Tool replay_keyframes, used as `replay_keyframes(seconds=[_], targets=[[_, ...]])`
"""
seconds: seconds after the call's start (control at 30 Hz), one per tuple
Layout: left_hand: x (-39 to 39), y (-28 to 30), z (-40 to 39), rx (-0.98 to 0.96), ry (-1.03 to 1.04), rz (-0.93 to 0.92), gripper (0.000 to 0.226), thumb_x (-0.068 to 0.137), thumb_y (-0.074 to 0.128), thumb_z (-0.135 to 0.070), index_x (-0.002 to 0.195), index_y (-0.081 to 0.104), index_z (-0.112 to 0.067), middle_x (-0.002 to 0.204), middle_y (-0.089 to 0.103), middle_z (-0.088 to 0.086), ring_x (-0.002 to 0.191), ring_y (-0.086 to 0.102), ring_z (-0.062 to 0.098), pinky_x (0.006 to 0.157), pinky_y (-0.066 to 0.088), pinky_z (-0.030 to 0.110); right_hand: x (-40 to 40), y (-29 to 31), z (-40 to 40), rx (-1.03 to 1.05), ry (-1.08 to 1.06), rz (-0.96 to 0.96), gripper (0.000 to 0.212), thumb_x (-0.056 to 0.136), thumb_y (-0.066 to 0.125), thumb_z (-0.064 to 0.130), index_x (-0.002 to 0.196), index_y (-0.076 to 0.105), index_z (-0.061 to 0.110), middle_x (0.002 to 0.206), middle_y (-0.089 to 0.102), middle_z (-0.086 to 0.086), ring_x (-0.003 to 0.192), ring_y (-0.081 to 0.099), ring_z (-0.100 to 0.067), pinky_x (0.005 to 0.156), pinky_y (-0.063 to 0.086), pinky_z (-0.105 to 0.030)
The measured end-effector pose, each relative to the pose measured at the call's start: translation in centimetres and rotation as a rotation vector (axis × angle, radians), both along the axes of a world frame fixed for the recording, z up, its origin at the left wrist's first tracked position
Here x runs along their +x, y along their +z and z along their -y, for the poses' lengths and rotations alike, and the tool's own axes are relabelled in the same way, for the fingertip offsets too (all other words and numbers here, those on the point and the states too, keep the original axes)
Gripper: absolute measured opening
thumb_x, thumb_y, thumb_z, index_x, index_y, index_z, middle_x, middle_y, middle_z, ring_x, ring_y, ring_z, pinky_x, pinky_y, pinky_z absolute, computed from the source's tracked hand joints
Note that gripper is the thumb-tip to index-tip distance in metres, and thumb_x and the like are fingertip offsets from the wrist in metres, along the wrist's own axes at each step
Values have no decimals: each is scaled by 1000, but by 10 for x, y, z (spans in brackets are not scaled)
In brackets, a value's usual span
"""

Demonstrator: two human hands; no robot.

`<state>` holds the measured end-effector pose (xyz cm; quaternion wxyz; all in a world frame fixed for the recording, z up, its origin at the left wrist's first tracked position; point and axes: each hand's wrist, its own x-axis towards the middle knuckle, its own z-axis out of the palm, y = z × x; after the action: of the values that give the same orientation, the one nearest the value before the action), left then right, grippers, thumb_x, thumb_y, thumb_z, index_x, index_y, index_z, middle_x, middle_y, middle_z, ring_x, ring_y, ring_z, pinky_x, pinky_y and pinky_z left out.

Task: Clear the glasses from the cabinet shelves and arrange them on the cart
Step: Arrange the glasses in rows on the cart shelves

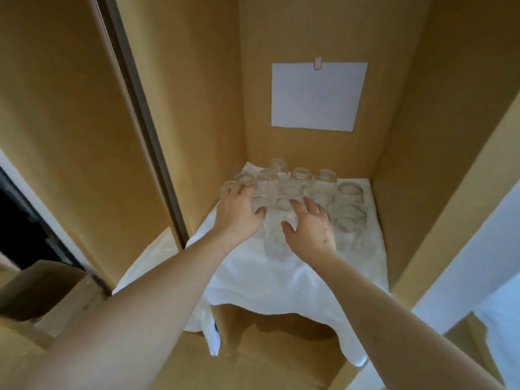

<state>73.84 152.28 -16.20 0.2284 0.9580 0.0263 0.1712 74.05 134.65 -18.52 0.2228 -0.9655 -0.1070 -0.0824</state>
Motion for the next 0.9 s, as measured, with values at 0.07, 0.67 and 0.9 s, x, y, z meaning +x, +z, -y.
replay_keyframes(seconds=[0.07, 0.67, 0.9], targets=[[21, 6, -10, 37, -59, 12, 59, 90, 68, -39, 141, 54, -12, 141, 54, 14, 132, 46, 37, 110, 37, 45, 15, 7, -5, -21, -63, 4, 60, 99, 53, 43, 153, 37, 25, 162, 31, -8, 148, 26, -32, 121, 23, -48], [205, 24, -22, 52, -188, -103, 68, 87, 70, -42, 147, 47, -20, 148, 48, 10, 135, 41, 36, 107, 42, 49, 200, 48, -13, -312, -125, -72, 61, 91, 61, 50, 144, 49, 22, 136, 57, -10, 126, 51, -34, 104, 44, -45], [282, 12, -7, 88, -185, -319, 89, 77, 83, -42, 152, 38, -27, 152, 35, 7, 140, 29, 35, 110, 38, 50, 274, 40, -18, -407, -17, -260, 63, 84, 70, 52, 138, 54, 22, 129, 60, -6, 121, 54, -29, 100, 48, -42]])
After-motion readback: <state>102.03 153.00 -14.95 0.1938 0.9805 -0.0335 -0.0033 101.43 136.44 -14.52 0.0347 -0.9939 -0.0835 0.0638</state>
